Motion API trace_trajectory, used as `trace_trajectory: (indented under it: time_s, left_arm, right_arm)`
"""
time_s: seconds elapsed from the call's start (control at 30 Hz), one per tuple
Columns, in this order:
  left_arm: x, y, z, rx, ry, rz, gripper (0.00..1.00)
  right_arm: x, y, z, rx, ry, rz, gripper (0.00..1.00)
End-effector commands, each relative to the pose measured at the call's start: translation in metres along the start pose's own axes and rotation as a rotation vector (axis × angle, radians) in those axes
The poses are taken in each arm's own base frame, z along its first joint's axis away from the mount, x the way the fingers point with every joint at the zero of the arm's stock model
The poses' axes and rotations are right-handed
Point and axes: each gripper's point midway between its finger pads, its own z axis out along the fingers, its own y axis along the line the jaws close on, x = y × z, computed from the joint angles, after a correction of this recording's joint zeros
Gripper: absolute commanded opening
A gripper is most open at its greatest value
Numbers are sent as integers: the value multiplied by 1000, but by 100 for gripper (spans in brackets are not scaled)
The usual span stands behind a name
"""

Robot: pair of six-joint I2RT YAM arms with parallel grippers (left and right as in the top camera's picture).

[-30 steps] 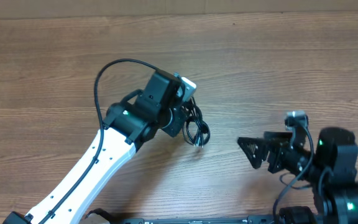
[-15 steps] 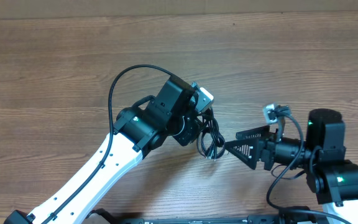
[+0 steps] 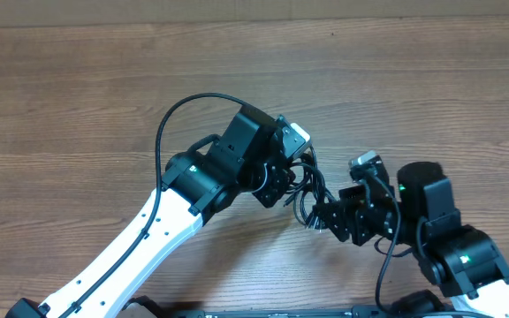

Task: Untangle cables
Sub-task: 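Reach the right gripper toward the hanging cables below the left gripper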

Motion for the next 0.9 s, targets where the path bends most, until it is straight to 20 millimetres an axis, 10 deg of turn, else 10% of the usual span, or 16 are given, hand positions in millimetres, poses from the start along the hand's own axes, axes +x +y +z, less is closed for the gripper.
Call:
trace_trajectory:
  time_s: [0.0,0.37,0.53,0.87]
  left_arm:
    - [-18,-12,-14,41,-66,-33,4]
    - [-19,-12,-14,41,-69,-58,4]
    - [-26,-12,-14,42,-97,-63,4]
    - [-28,19,-16,-126,-123,-219,4]
  right_arm:
    - [-8,-7,1,80,-7,-52,59]
    - [-6,-10,13,87,28,-51,33]
    - [-7,-10,13,87,25,-53,5]
    - [-5,-10,13,87,32,-49,4]
